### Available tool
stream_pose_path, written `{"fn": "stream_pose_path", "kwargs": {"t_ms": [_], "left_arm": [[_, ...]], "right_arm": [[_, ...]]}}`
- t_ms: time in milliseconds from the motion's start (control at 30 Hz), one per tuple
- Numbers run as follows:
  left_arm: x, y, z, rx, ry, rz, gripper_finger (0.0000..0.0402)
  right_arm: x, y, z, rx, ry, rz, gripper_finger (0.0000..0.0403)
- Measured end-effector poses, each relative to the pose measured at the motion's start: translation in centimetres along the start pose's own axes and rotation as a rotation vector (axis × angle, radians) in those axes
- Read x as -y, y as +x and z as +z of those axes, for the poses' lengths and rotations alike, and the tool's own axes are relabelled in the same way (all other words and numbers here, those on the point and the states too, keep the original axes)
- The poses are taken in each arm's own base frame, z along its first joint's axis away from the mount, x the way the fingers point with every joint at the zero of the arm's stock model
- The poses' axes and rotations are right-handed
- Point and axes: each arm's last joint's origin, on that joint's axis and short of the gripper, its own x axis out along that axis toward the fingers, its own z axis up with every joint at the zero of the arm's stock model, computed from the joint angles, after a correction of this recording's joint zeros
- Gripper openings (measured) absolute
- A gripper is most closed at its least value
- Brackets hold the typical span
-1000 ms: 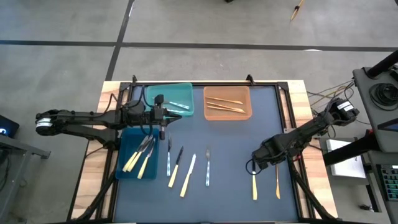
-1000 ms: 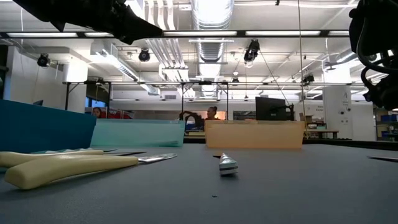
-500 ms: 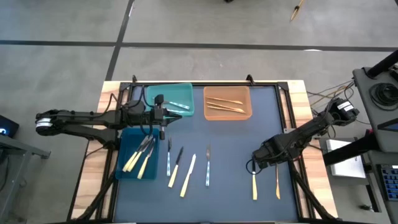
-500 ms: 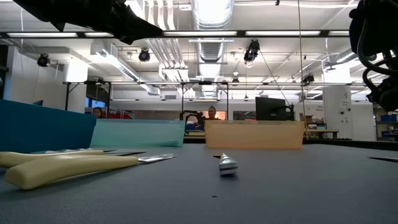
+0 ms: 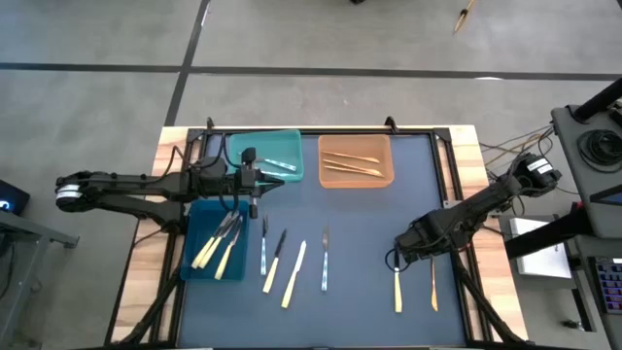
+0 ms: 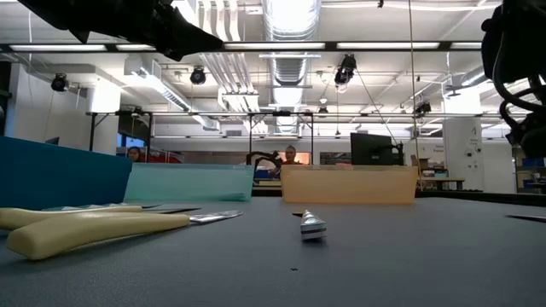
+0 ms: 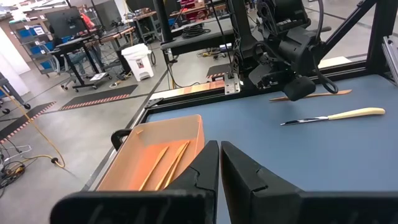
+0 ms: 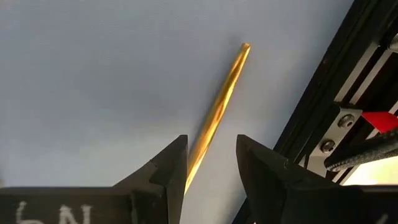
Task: Sort silverware by color (type)
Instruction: Put the golden knife into the orange bin
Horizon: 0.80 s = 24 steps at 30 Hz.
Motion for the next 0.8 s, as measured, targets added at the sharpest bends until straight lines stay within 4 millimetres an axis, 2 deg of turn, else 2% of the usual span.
{"fn": "stream_pose_path", "kwargs": {"t_ms": [400, 800], "left_arm": [[0.0, 0.0, 0.0, -0.001, 0.000, 0.000, 0.0000], [0.0, 0.0, 0.0, -0.001, 0.000, 0.000, 0.0000]], "right_arm": [[0.0, 1.4, 0.5, -0.010, -0.011, 0.047, 0.0128], [-0.2, 1.5, 0.5, -0.006, -0.048, 0.073, 0.0127]]}}
